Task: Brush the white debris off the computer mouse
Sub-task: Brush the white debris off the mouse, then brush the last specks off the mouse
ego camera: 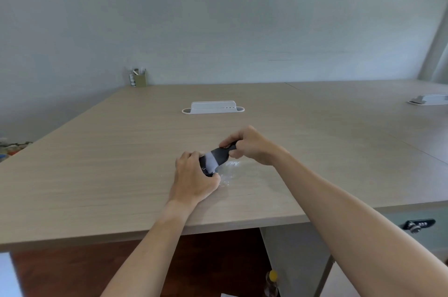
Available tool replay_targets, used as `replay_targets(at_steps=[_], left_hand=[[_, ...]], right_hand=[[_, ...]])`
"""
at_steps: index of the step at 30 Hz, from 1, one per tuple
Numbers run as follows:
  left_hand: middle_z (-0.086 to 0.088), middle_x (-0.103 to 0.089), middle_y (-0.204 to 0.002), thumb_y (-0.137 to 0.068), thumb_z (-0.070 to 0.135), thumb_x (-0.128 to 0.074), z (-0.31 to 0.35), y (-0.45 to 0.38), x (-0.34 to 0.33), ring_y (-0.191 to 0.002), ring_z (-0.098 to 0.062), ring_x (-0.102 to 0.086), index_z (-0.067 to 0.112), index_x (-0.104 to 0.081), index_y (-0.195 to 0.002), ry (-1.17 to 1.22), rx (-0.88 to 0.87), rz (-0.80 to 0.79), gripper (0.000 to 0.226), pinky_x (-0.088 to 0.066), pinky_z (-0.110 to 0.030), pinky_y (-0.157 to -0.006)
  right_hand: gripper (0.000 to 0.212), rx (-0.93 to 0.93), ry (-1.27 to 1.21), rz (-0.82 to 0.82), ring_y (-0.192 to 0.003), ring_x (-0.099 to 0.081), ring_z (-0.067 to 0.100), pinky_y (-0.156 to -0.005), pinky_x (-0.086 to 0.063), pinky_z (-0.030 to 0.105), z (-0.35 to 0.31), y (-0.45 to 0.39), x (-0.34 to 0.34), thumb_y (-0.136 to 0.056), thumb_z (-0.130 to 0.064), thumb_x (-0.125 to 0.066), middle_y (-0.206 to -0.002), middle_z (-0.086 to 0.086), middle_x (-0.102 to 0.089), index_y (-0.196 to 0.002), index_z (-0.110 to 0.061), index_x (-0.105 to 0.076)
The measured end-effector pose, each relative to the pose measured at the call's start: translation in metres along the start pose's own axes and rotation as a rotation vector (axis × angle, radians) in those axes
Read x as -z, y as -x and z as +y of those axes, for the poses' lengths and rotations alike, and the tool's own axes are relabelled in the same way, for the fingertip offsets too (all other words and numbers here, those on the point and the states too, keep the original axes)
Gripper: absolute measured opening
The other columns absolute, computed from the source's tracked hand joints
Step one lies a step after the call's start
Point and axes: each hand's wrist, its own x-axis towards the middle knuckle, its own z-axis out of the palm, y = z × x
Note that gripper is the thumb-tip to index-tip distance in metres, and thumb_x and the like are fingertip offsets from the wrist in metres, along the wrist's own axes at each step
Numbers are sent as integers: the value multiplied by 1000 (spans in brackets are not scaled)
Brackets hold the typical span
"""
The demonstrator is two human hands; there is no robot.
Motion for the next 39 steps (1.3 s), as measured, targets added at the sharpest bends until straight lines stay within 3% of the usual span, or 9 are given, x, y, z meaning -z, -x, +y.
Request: replay_targets(at_steps=[5,11,17,21,25,27,32,36,39], left_hand=[[10,-59,-105,-65,44,-60,-1,0,-1,-111,-17,-49,26,-59,-105,1,-5,12,44,-27,-16,-83],[7,-55,-104,-65,42,-67,0,1,-2,-110,-19,-47,19,-56,-103,-7,-10,40,45,-29,-20,-82],[8,-54,-101,-68,36,-60,4,3,3,-106,-19,-46,23,-55,-100,52,-8,-4,35,-31,-21,-78],[6,-55,-97,-66,39,-60,4,1,1,-104,-21,-50,23,-53,-93,48,6,11,32,-32,-22,-79],[7,-57,-104,-67,40,-65,3,2,1,-109,-18,-50,23,-56,-102,45,12,11,41,-31,-19,-83],[7,-55,-108,-68,40,-67,5,3,2,-112,-18,-48,22,-55,-107,49,10,19,44,-31,-20,-83],[7,-51,-123,-68,40,-66,6,4,3,-122,-18,-43,21,-45,-124,69,1,-2,63,-30,-22,-89],[4,-51,-128,-71,32,-69,8,4,5,-126,-20,-40,19,-41,-134,109,34,-27,70,-32,-24,-88],[4,-51,-128,-71,31,-69,8,5,6,-126,-20,-40,19,-43,-133,110,31,-18,69,-32,-23,-88]], right_hand=[[42,48,172,221,-103,-62,20,-79,-46,24,0,-5,-3,-72,12,-45,-104,10,-74,-96,-3,-76],[43,-10,42,83,-91,-61,19,-70,-47,23,-3,-4,-9,-70,11,-47,-101,12,-72,-99,-4,-75],[40,14,132,332,-95,-61,23,-73,-44,24,-5,-10,-4,-74,9,-45,-100,12,-72,-97,-3,-75],[36,-52,38,98,-67,-53,19,-59,-44,26,-8,-5,-7,-73,9,-49,-77,12,-65,-94,-4,-74],[31,10,297,256,-82,-50,48,-59,-49,38,-7,-8,-12,-66,10,-40,-79,28,-66,-75,6,-70],[34,19,253,333,-93,-59,45,-71,-56,42,-9,-9,-10,-68,9,-42,-91,28,-70,-86,10,-70],[36,-71,101,-2,-66,-53,19,-57,-42,23,-12,1,-9,-73,9,-47,-71,9,-62,-94,-3,-73],[36,-8,256,254,-94,-63,38,-71,-56,38,-7,1,-9,-68,9,-41,-93,26,-72,-88,9,-71],[35,27,256,346,-81,-58,39,-67,-54,40,-5,2,-3,-66,8,-41,-91,30,-69,-85,10,-70]])
